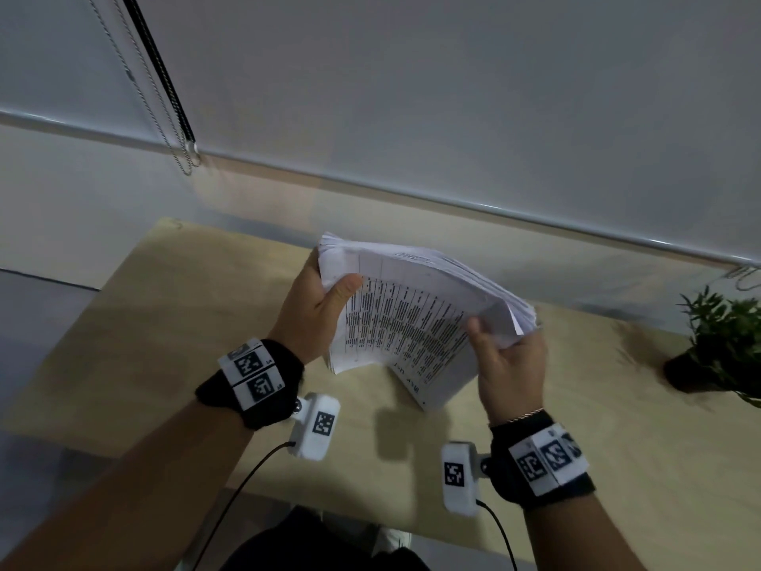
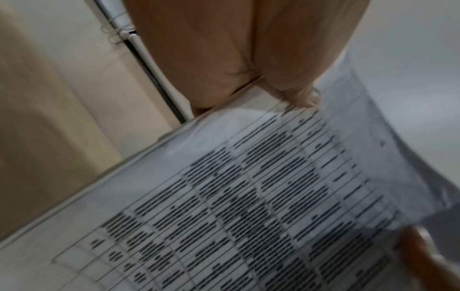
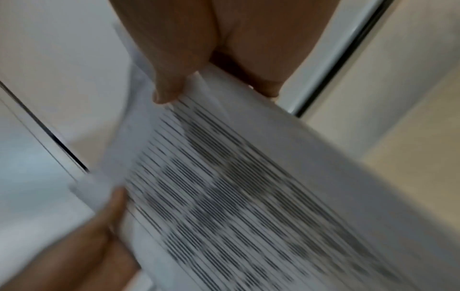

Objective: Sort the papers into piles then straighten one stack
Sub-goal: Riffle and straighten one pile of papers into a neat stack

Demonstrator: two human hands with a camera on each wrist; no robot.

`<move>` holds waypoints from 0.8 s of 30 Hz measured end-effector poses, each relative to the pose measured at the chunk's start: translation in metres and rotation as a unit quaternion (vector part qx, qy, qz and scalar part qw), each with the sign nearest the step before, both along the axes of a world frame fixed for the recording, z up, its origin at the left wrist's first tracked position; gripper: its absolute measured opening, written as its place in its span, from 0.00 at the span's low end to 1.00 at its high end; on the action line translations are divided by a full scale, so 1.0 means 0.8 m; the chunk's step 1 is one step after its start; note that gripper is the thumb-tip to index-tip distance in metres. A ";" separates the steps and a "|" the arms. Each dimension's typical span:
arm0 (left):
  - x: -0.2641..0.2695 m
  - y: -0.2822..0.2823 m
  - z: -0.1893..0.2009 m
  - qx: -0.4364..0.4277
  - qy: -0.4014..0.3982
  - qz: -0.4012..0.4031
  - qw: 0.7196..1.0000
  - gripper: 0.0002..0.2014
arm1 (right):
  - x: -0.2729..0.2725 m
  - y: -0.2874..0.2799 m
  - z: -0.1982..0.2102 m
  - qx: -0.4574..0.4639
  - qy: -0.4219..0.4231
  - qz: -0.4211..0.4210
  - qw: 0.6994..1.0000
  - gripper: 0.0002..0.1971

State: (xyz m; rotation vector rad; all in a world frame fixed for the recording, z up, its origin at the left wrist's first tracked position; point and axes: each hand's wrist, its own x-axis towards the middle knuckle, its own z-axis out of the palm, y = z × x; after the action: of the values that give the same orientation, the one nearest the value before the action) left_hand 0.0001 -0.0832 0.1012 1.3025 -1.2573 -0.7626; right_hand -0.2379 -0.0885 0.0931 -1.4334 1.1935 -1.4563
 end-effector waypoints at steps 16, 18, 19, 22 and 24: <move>0.011 -0.011 0.064 -0.022 -0.260 -0.047 0.964 0.10 | 0.042 -0.031 0.050 -0.153 0.409 0.017 0.900 0.10; 0.029 -0.009 0.045 0.025 -0.220 0.019 0.975 0.13 | 0.016 -0.034 0.017 -0.072 0.415 -0.118 0.899 0.27; 0.043 -0.007 0.034 0.037 -0.191 0.036 0.980 0.11 | -0.003 -0.031 0.000 -0.028 0.396 -0.190 0.898 0.39; 0.081 0.004 0.005 0.077 -0.077 0.021 0.994 0.05 | -0.045 -0.026 -0.042 0.111 0.179 -0.201 0.957 0.61; 0.088 0.007 -0.016 0.106 -0.007 0.024 0.994 0.05 | -0.055 -0.028 -0.048 0.204 -0.005 -0.083 0.975 0.52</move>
State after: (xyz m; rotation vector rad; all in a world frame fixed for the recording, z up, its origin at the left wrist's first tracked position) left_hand 0.0708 -0.0779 0.0881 1.5052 -1.1760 -0.8716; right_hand -0.2822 -0.1106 0.0546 -1.0645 1.5330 -1.2301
